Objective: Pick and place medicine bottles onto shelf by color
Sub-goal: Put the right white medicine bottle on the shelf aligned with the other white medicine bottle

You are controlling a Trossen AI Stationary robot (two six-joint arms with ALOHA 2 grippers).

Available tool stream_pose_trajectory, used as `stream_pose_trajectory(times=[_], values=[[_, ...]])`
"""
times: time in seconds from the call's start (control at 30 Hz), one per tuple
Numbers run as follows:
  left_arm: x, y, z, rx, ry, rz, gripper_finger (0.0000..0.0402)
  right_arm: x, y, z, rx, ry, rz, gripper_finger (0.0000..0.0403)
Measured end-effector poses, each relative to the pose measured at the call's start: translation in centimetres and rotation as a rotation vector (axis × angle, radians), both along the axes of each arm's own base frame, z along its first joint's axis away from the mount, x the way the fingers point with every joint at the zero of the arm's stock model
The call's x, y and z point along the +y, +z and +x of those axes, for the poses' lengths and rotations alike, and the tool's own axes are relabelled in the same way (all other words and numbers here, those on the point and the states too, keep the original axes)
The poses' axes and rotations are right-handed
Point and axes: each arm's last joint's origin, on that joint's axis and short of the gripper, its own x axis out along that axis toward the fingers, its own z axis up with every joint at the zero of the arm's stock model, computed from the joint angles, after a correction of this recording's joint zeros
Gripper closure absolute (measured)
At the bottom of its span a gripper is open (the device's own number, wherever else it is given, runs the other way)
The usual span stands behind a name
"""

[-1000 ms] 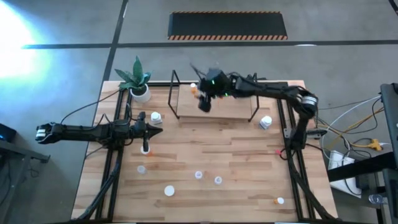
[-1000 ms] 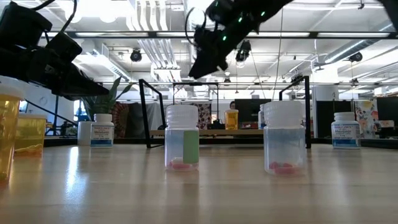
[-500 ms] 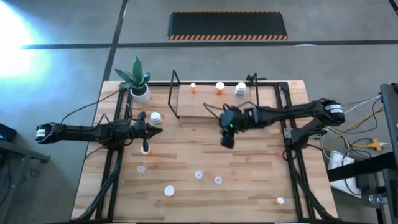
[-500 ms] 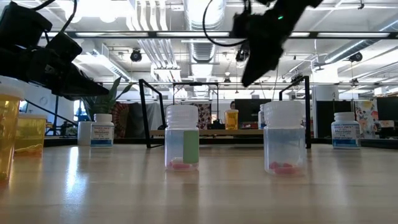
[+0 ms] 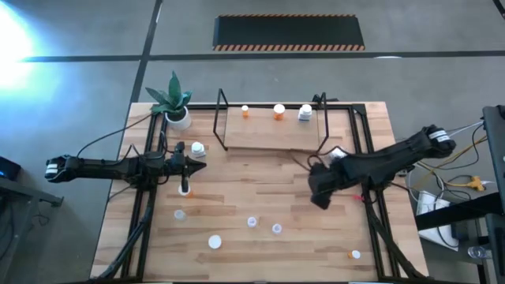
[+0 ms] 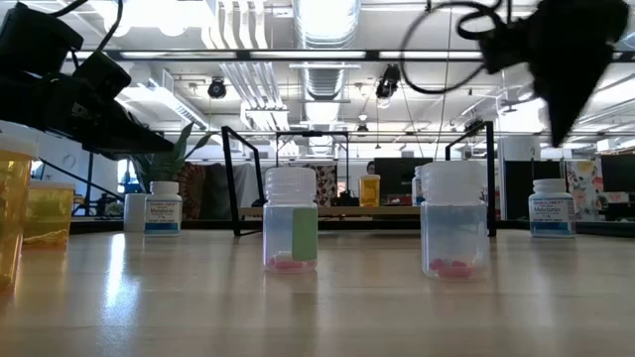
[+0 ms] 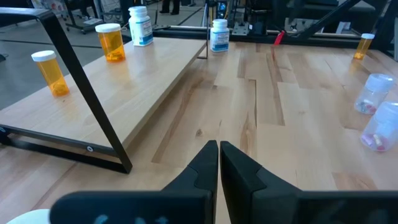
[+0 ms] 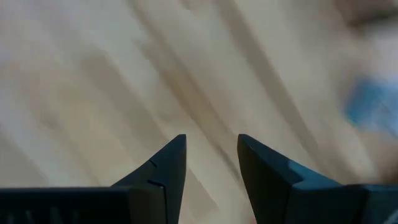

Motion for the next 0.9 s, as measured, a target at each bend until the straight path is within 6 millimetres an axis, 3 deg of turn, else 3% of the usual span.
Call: stream_pose_trajectory(times=[0.17,0.4,0.73,0.9], values=[[0.0,0.0,0.0,0.001,0.000,0.000,0.0402,-1.2,0.8,-2.8,0.167,-0.129,-0.103,0.0266],[0.0,0.0,0.0,0.001,0.000,0.000,0.0402,-4.0,1.2,-4.8,0.137,-0.294,-0.172,0.0261],[0.0,0.0,0.0,0.000,0.000,0.000,0.0402,-7.9,-0.4,-5.8,0.093,-0.275,-0.248,0.0150],[0.0,0.0,0.0,0.001,0.000,0.000,0.0402,-9.9,-1.8,-5.5,0.078,-0.237,-0.260,0.0122]])
